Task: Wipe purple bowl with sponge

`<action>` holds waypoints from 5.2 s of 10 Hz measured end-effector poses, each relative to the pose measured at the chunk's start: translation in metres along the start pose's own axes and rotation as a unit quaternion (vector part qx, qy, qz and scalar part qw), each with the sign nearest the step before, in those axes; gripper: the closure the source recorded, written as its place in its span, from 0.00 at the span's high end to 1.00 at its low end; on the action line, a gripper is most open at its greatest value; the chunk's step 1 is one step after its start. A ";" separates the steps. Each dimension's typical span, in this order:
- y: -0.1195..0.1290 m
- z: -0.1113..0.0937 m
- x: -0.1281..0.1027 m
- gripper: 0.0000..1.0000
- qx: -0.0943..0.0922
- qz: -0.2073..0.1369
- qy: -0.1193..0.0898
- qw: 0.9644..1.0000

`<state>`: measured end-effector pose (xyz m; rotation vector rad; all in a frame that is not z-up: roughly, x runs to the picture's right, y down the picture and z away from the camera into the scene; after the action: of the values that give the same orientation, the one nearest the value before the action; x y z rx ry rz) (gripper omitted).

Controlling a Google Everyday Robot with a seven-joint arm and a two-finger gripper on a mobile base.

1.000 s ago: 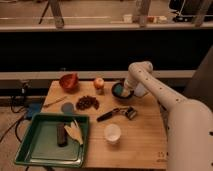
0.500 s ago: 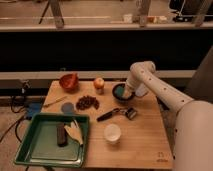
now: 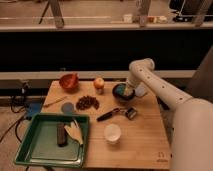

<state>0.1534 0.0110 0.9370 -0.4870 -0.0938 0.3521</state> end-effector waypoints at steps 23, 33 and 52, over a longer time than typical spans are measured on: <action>-0.024 -0.028 -0.016 0.37 0.037 -0.033 -0.021 0.999; 0.004 -0.013 -0.026 0.80 -0.024 -0.060 -0.015 0.998; 0.008 0.003 -0.013 0.23 -0.045 -0.048 -0.011 0.998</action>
<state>0.1385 0.0145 0.9353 -0.5651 -0.1540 0.2597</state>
